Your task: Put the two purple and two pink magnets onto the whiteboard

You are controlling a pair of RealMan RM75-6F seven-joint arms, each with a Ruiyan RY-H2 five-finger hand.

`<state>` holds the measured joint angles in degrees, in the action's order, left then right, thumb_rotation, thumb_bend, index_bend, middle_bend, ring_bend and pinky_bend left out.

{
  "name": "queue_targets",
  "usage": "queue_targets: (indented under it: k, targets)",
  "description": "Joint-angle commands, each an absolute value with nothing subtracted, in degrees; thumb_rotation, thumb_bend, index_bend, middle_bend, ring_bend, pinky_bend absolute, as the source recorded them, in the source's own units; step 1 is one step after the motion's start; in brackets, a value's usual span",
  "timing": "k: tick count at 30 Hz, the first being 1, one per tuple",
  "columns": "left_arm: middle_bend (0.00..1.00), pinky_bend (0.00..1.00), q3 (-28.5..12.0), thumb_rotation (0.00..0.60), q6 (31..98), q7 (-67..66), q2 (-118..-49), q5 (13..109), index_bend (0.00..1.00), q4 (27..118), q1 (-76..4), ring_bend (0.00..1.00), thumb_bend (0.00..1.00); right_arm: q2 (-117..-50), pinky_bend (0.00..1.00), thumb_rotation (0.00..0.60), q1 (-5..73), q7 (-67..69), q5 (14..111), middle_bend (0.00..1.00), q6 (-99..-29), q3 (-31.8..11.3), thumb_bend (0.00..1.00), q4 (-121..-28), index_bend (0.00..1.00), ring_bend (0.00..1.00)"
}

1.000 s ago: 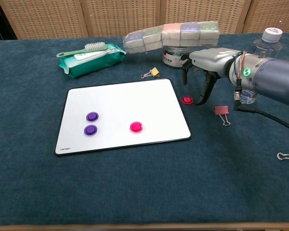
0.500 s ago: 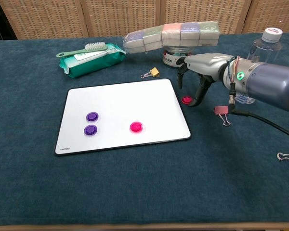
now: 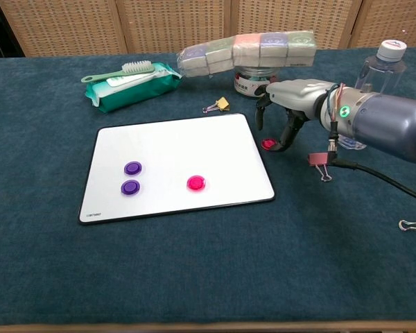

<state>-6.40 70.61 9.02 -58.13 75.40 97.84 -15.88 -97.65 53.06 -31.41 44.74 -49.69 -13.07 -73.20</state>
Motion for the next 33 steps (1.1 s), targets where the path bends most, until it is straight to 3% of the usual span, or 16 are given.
queue_targets:
  k: [1, 33]
  targets:
    - [0.00, 0.00, -6.4, 0.600, 70.5, 9.1, -58.1, 75.5, 0.00, 97.9, -15.9, 0.00, 0.27, -97.6, 0.00, 0.600, 53.0, -31.4, 44.6, 0.00, -49.7, -12.9, 0.29, -73.3, 0.39, 0.00]
    - [0.00, 0.00, -6.4, 0.600, 69.4, 9.3, -58.0, 75.3, 0.00, 97.8, -16.1, 0.00, 0.27, -98.8, 0.00, 0.600, 53.3, -30.4, 42.8, 0.00, -48.1, -12.4, 0.30, -70.7, 0.41, 0.00]
